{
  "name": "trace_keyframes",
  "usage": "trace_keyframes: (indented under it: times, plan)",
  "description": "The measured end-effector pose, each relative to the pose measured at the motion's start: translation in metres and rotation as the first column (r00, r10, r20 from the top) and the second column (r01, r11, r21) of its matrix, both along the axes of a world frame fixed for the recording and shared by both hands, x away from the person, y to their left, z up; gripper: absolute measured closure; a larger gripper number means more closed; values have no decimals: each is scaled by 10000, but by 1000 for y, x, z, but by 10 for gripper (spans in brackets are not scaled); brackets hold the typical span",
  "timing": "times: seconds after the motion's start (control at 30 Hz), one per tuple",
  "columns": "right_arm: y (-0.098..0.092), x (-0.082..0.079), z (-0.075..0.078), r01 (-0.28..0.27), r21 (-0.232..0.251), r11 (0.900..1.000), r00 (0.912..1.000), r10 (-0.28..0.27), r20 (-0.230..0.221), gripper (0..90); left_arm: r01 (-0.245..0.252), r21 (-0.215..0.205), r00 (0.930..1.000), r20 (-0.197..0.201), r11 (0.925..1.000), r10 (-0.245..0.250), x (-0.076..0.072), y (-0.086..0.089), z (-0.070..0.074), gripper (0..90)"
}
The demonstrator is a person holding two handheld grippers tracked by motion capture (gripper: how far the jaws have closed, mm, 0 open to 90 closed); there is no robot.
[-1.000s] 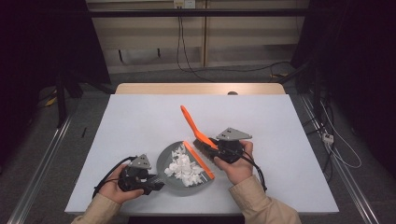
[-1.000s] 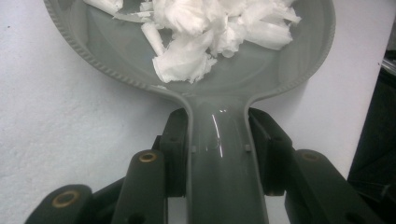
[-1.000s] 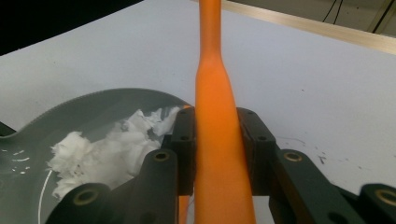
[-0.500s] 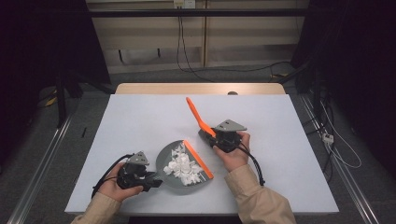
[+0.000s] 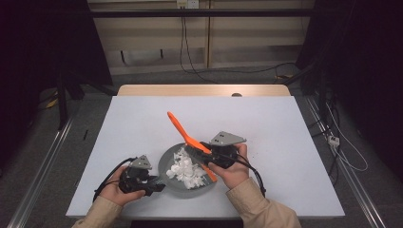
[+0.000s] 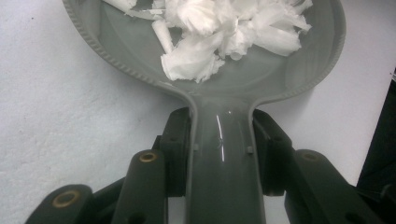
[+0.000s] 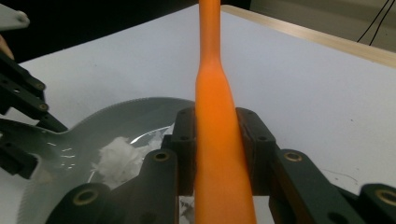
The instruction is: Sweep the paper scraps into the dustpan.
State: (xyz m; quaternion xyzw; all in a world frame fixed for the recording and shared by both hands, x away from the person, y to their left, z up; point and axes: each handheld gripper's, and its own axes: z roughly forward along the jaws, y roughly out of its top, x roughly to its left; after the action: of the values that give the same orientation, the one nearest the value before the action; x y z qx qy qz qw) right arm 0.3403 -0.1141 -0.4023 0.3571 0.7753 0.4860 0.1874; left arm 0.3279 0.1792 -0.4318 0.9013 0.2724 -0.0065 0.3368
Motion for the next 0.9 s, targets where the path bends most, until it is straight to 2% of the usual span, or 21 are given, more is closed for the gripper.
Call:
trace_keyframes:
  times: [0.07, 0.1, 0.17, 0.3, 0.5, 0.53, 0.67, 0.8, 0.83, 0.9]
  plan:
    - [-4, -4, 4, 85, -226, 9997, 9996, -79, 256, 712, 31, -5, 10000, -17, 10000, -31, 0, 0, 0, 623]
    - [-7, -5, 5, 121, -175, 9998, 9996, -116, 265, 712, 56, -19, 10000, -29, 10000, -56, 0, 0, 0, 623]
    - [-14, -6, 5, 244, 162, 9996, 9995, -248, 195, 712, 171, 29, 9999, -1, 9998, -171, -1, 0, 0, 623]
    - [-28, -8, 2, 530, 155, 9985, 9985, -532, 128, 712, 284, 44, 9996, -9, 9996, -284, -3, -1, 0, 624]
    - [-40, -11, -6, 590, 244, 9980, 9981, -585, -198, 712, 330, 42, 9994, 41, 9994, -330, -4, -2, 0, 623]
    - [-40, -11, -7, 636, 300, 9975, 9978, -629, -210, 712, 339, 40, 9994, 41, 9994, -339, -4, -3, 0, 624]
    - [-33, -3, -9, 1023, -220, 9945, 9945, -1017, 259, 712, 369, 88, 9993, 28, 9993, -370, -4, -2, 0, 624]
    - [-21, 13, -20, 1135, -467, 9924, 9935, -1134, 57, 712, 361, 46, 9993, 33, 9993, -361, -3, -2, 0, 623]
    - [-18, 15, -22, 1031, -385, 9939, 9946, -1036, -109, 712, 362, 38, 9993, 21, 9993, -362, -3, -2, 0, 623]
    - [-12, 14, -24, 716, -289, 9970, 9973, -721, -166, 712, 418, 19, 9991, 7, 9991, -418, -3, -1, 0, 623]
